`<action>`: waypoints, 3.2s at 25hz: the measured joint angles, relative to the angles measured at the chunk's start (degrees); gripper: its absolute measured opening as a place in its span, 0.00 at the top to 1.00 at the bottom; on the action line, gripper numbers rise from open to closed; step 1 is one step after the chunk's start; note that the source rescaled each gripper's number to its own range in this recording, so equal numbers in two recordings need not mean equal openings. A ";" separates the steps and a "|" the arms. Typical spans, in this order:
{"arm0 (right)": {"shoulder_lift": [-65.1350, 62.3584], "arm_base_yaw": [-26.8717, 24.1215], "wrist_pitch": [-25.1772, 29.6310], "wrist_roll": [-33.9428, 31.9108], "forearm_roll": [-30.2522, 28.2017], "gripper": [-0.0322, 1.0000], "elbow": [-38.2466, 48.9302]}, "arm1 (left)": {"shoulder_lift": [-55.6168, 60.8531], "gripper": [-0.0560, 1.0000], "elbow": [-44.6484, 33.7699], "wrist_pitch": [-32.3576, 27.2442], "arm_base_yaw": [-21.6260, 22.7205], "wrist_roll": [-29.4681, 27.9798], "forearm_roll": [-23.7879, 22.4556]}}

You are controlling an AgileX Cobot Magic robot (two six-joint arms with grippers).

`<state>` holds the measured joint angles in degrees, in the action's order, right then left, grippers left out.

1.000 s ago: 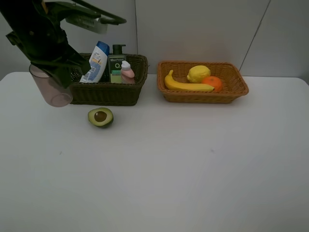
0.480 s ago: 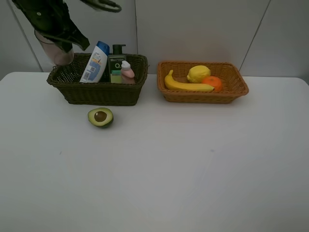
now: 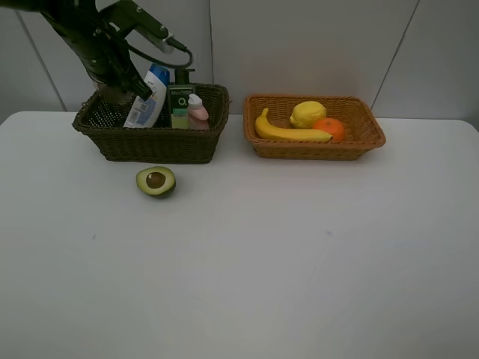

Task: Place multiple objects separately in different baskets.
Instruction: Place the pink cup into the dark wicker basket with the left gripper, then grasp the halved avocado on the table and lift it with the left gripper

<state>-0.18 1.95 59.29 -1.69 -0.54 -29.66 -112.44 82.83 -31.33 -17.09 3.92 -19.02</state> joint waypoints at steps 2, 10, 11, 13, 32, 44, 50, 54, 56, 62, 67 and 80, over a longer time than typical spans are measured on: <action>0.00 0.00 0.00 0.00 0.00 0.00 0.00 | -1.55 0.95 0.02 1.79 0.44 0.44 0.00; 0.00 0.00 0.00 0.00 0.05 0.00 0.00 | -4.66 0.95 0.02 4.03 2.24 0.76 -0.88; 0.00 0.00 0.00 0.00 0.05 0.00 0.00 | -4.96 0.95 0.02 4.32 2.40 0.76 -0.93; 0.00 0.00 0.00 0.00 0.05 0.00 0.00 | -5.56 0.95 0.02 4.56 2.59 0.80 -1.31; 0.00 0.00 0.00 0.00 0.05 0.00 0.00 | -6.91 0.94 0.02 5.57 2.85 0.80 -0.72; 0.00 0.00 0.00 0.00 0.05 0.00 0.00 | -6.66 0.10 0.02 3.94 2.85 0.80 0.26; 0.00 0.00 0.00 0.00 0.05 0.00 0.00 | -5.75 0.05 0.02 2.33 2.85 -0.58 0.36; 0.00 0.00 0.00 0.00 0.05 0.00 0.00 | -5.51 0.05 0.02 1.47 2.99 -0.71 0.92; 0.00 0.00 0.00 0.00 0.05 0.00 0.00 | -4.95 0.05 0.02 1.31 3.05 -0.96 1.48; 0.00 0.00 0.00 0.00 0.05 0.00 0.00 | -2.58 0.05 0.02 0.85 3.05 -1.97 1.72; 0.00 0.00 0.00 0.00 0.05 0.00 0.00 | -0.02 0.05 0.02 -1.44 3.05 -2.23 1.76; 0.00 0.00 0.00 0.00 0.05 0.00 0.00 | 6.89 0.05 -1.61 -11.56 1.69 -2.80 4.62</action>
<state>-0.18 1.95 59.29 -1.69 -0.49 -29.66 -105.54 81.23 -42.90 -15.40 1.12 -14.40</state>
